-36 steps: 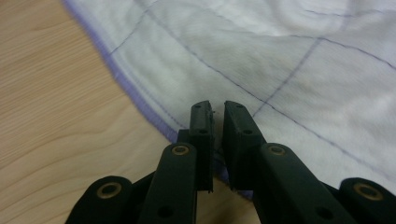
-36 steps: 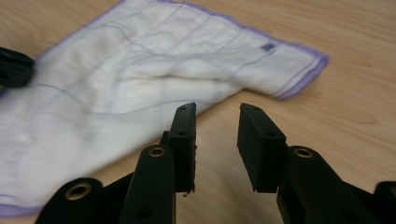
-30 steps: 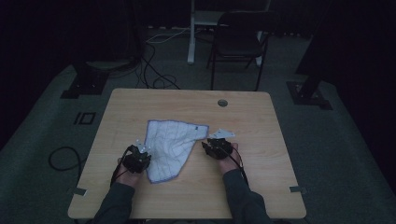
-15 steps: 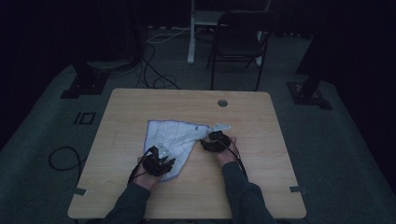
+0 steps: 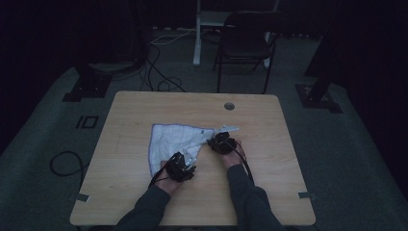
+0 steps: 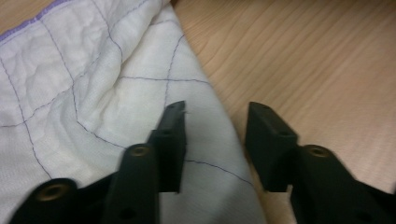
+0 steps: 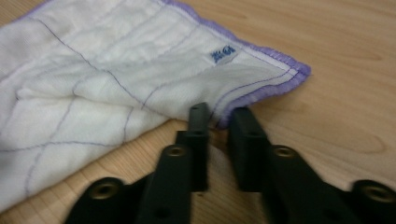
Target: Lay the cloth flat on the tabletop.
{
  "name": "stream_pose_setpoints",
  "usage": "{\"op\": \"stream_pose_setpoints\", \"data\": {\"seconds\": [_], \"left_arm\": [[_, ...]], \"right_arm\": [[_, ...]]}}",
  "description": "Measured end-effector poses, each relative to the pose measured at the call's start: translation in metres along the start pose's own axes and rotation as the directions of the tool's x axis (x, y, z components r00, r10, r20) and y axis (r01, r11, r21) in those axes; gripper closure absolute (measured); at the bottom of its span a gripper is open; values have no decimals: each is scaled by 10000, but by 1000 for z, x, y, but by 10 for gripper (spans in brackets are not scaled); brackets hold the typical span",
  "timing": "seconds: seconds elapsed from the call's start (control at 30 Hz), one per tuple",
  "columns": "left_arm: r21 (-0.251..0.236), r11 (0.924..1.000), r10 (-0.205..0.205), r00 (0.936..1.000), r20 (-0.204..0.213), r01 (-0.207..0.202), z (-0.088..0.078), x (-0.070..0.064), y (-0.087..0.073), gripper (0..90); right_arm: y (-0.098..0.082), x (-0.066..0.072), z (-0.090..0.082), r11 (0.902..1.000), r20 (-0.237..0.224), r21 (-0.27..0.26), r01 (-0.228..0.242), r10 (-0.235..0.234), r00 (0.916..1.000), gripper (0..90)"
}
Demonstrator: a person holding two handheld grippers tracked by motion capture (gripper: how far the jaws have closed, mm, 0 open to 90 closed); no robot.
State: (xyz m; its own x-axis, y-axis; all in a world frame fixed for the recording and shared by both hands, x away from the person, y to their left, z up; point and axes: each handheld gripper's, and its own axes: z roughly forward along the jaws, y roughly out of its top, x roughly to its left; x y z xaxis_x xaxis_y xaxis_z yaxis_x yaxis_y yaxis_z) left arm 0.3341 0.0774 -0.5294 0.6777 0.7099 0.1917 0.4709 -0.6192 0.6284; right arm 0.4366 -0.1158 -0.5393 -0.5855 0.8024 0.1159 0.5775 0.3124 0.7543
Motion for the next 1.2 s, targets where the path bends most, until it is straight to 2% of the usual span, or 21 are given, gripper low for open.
{"op": "stream_pose_setpoints", "data": {"seconds": [0.07, 0.2, 0.33, 0.37, 0.43, 0.5, 0.53, 0.57, 0.6, 0.67, 0.7, 0.73, 0.77, 0.8, 0.83, 0.9, 0.93, 0.97, 1.0, 1.2], "left_arm": [[42, 10000, 4, 10000, 12, -5, 1, 0, 0, 696], [5, 9999, 148, 9999, -88, -148, -9, 1, 3, 843], [-374, 9991, 212, 9997, -90, -215, -28, 2, 7, 865], [-374, 9991, 212, 9997, -90, -215, -28, 2, 7, 868], [-728, 9973, 101, 9999, 123, -92, -43, 7, 10, 869], [-817, 9966, 92, 9998, 164, -78, -47, 8, 10, 870], [-1115, 9937, -31, 9992, 401, 75, -57, 11, 11, 870], [-1115, 9937, -31, 9992, 401, 75, -57, 11, 11, 870], [-1410, 9891, -315, 9966, 762, 421, -67, 19, 11, 869], [-1600, 9846, -575, 9945, 878, 710, -71, 27, 10, 869], [-1600, 9846, -575, 9945, 878, 710, -71, 27, 10, 868], [-1669, 9793, -1006, 9910, 879, 1142, -72, 39, 9, 868], [-1669, 9793, -1006, 9910, 879, 1142, -72, 39, 9, 868], [-1685, 9727, -1451, 9849, 945, 1595, -70, 52, 6, 868], [-1619, 9704, -1654, 9817, 942, 1790, -67, 58, 5, 868], [-1556, 9693, -1774, 9797, 940, 1904, -65, 63, 4, 868], [-1356, 9680, -2013, 9761, 820, 2110, -56, 73, 2, 867], [-1356, 9680, -2013, 9761, 820, 2110, -56, 73, 2, 868], [-1108, 9659, -2269, 9713, 718, 2338, -46, 83, -2, 867], [-652, 9603, -2699, 9624, 315, 2714, -28, 102, -11, 866]], "right_arm": [[2, 0, -2, 9998, 26, -167, 63, -63, 10000, 876], [6, -1, -9, 9988, -24, -462, 135, -137, 9999, 887], [12, 0, -16, 9972, 74, -703, 241, -236, 9997, 890], [12, 0, -16, 9972, 74, -703, 241, -236, 9997, 890], [18, 0, -22, 9953, 238, -904, 353, -333, 9992, 890], [21, 0, -24, 9946, 313, -963, 378, -350, 9989, 891], [24, -1, -28, 9931, 433, -1096, 428, -382, 9983, 891], [24, -1, -28, 9931, 433, -1096, 428, -382, 9983, 891], [26, -3, -30, 9925, 497, -1150, 421, -366, 9981, 890], [27, -5, -32, 9924, 529, -1179, 340, -279, 9982, 890], [27, -5, -32, 9924, 529, -1179, 340, -279, 9982, 890], [27, -6, -32, 9931, 546, -1116, 364, -305, 9980, 890], [27, -6, -32, 9931, 546, -1116, 364, -305, 9980, 890], [26, -7, -30, 9939, 564, -1041, 362, -304, 9979, 889], [26, -7, -29, 9944, 550, -985, 374, -320, 9980, 888], [25, -6, -27, 9953, 544, -898, 376, -328, 9980, 884], [25, -5, -25, 9957, 538, -833, 403, -358, 9979, 875], [25, -5, -25, 9957, 538, -833, 403, -358, 9979, 875], [24, -3, -23, 9962, 594, -766, 422, -377, 9975, 825], [22, 3, -25, 9949, 608, -803, 607, -558, 9966, 732]]}}
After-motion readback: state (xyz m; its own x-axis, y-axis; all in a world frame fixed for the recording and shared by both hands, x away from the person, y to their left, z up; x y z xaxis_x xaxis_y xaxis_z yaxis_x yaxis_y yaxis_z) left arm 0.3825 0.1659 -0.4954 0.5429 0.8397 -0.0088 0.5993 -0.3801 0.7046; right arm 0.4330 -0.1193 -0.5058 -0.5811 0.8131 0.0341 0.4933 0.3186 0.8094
